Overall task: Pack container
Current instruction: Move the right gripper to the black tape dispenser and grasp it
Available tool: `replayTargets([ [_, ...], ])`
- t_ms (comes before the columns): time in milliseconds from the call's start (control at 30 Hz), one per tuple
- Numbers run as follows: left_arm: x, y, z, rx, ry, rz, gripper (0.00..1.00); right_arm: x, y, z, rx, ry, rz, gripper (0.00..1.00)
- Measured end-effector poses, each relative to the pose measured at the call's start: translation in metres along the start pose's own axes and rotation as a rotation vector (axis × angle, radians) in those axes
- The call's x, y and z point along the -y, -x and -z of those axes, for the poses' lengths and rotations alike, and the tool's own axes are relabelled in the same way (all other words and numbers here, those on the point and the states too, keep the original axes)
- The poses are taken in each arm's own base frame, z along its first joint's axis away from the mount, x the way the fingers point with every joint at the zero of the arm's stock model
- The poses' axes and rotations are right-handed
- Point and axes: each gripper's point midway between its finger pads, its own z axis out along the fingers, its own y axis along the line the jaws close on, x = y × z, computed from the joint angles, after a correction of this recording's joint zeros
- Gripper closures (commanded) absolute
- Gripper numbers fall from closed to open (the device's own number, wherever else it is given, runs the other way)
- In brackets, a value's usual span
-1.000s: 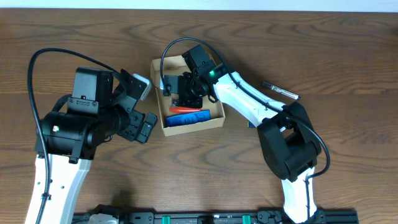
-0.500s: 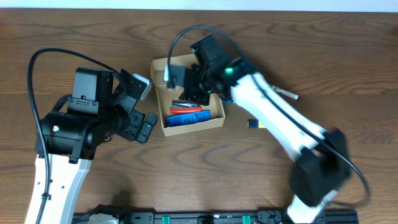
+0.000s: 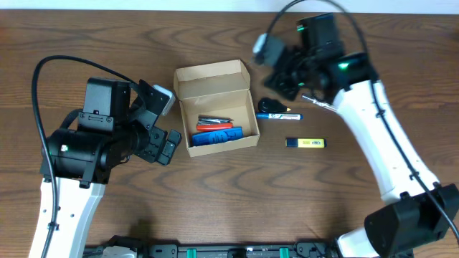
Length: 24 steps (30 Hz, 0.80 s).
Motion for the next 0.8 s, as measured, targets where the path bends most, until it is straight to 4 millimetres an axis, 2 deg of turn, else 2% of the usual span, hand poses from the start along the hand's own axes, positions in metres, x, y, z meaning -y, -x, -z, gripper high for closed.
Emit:
replayTargets([
  [133, 0.0, 0.0, 0.0, 0.0, 0.0, 0.0, 0.05, 0.032, -0.025, 0.009, -0.023, -0.058, -0.087, 0.4],
  [233, 0.0, 0.0, 0.0, 0.0, 0.0, 0.0, 0.05, 0.038, -0.042, 0.006, -0.048, -0.064, -0.112, 0.36],
  [400, 0.0, 0.0, 0.0, 0.0, 0.0, 0.0, 0.05, 0.031, -0.068, -0.022, -0.067, -0.05, -0.101, 0.23],
  [600, 0.0, 0.0, 0.0, 0.0, 0.0, 0.0, 0.05, 0.019, -0.101, -0.055, -0.074, -0.045, -0.1, 0.23],
  [800, 0.0, 0.0, 0.0, 0.0, 0.0, 0.0, 0.05, -0.005, -0.137, -0.062, -0.186, 0.013, -0.155, 0.2],
])
